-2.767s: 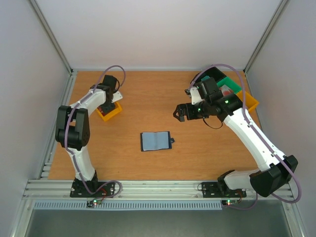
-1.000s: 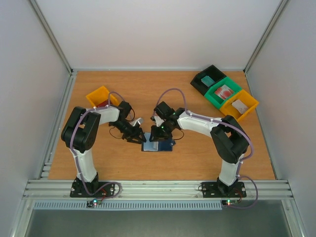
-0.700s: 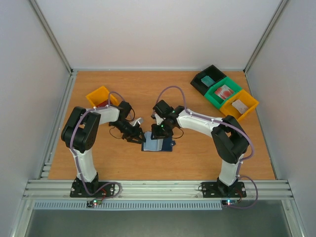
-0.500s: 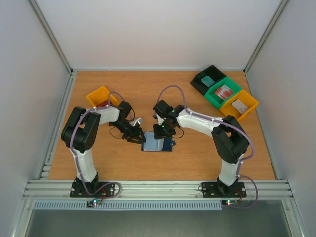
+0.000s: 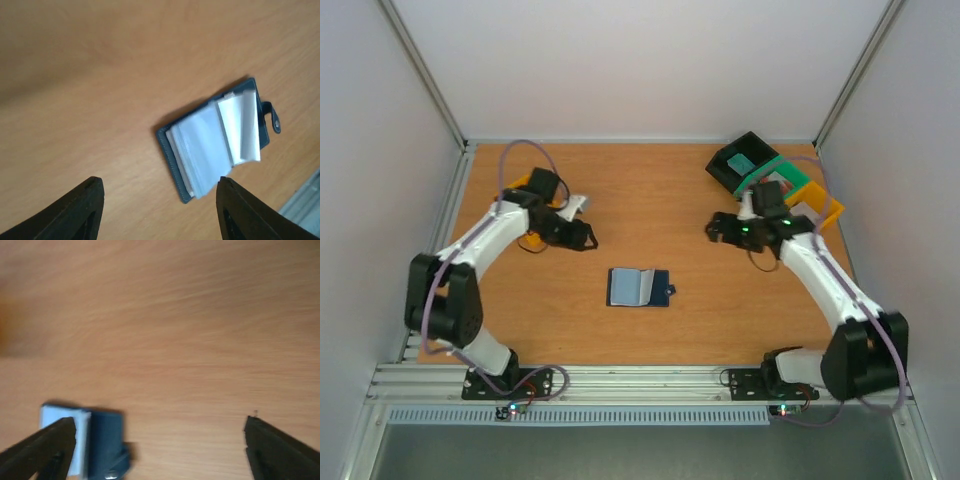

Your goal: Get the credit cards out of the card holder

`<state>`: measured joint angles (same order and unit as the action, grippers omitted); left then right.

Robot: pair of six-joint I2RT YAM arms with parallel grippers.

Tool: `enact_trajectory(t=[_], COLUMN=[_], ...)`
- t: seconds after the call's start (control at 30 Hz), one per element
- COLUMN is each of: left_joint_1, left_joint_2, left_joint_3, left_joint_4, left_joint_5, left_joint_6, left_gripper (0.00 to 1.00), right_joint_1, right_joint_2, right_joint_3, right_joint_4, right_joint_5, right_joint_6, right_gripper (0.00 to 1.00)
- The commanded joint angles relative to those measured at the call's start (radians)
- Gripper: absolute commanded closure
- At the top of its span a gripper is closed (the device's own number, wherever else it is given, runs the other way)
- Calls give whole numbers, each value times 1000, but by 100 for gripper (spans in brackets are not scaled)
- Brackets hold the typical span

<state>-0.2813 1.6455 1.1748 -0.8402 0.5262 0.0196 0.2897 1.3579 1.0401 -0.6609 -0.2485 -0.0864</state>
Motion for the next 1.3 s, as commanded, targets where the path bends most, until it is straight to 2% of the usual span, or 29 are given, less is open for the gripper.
enact_trajectory(t=[0.0,0.1,0.13,0.23,0.33,0.43,0.57,0.67,0.77,0.8,0.9,0.97,1.1,1.2,1.27], left_joint_1=[107,211,240,312,320,319,320,319,320,318,319,317,308,299,294], left_joint_2=[-159,-266,-300,-408,-487,-507,-480,-437,-375,-358,-379,-316,-37,-97,-61], left_joint_3=[48,11,-21,-145,-319,-515,-755,-844,-919,-940,-952,-976,-1004,-947,-937], left_joint_4=[-53,38,86,287,558,871,1314,1525,1720,1780,1762,1894,2244,2054,2090], left_joint_5=[-99,-215,-279,-413,-509,-659,-670,-572,-534,-540,-471,-427,-370,-427,-462], left_joint_6=[125,108,94,94,102,27,61,39,13,14,17,7,26,24,16], left_gripper=[28,4,1,1,1,1,1,1,1,1,1,1,1,1,1], right_joint_1=[-200,-314,-336,-366,-366,-366,-366,-366,-366,-366,-366,-365,-364,-363,-363], right_joint_2=[-227,-377,-424,-558,-658,-685,-536,-363,-222,-180,-39,61,280,278,273], right_joint_3=[-109,-176,-206,-334,-497,-669,-730,-749,-793,-804,-843,-864,-868,-847,-839], right_joint_4=[22,78,108,261,470,732,947,1141,1355,1412,1632,1809,2019,1986,1964], right_joint_5=[-4,76,117,284,451,495,474,442,432,408,342,301,259,208,200], right_joint_6=[-29,-36,-35,-39,-62,-110,-138,-203,-242,-251,-272,-303,-322,-332,-334], right_gripper=[2,1,1,2,1,2,2,2,2,2,2,2,1,1,1])
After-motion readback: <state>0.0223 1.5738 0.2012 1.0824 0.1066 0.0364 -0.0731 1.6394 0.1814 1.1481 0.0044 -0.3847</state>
